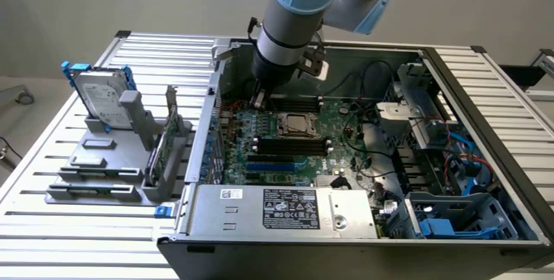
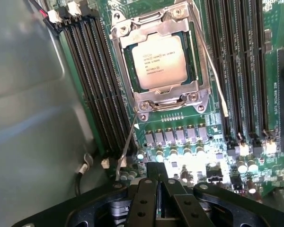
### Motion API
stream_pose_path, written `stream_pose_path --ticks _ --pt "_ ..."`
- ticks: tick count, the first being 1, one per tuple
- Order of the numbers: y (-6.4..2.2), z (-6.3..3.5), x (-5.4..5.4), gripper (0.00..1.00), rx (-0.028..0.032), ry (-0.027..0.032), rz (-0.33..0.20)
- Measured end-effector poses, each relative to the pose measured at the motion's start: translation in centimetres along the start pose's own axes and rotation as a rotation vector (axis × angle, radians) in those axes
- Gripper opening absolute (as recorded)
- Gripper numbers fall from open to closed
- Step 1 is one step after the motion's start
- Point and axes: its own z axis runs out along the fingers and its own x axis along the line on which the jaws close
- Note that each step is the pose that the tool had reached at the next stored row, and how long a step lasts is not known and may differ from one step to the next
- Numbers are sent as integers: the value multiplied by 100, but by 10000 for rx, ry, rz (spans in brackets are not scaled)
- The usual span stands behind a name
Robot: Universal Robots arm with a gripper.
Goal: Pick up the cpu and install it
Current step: 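Install the first cpu locking lever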
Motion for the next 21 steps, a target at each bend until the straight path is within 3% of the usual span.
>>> stream_pose_path --ticks 13,18,21 --pt "-28 -48 2 11 218 819 938" --pt "-47 -86 8 11 229 1156 1245" --pt "-63 -101 8 11 183 1255 1445"
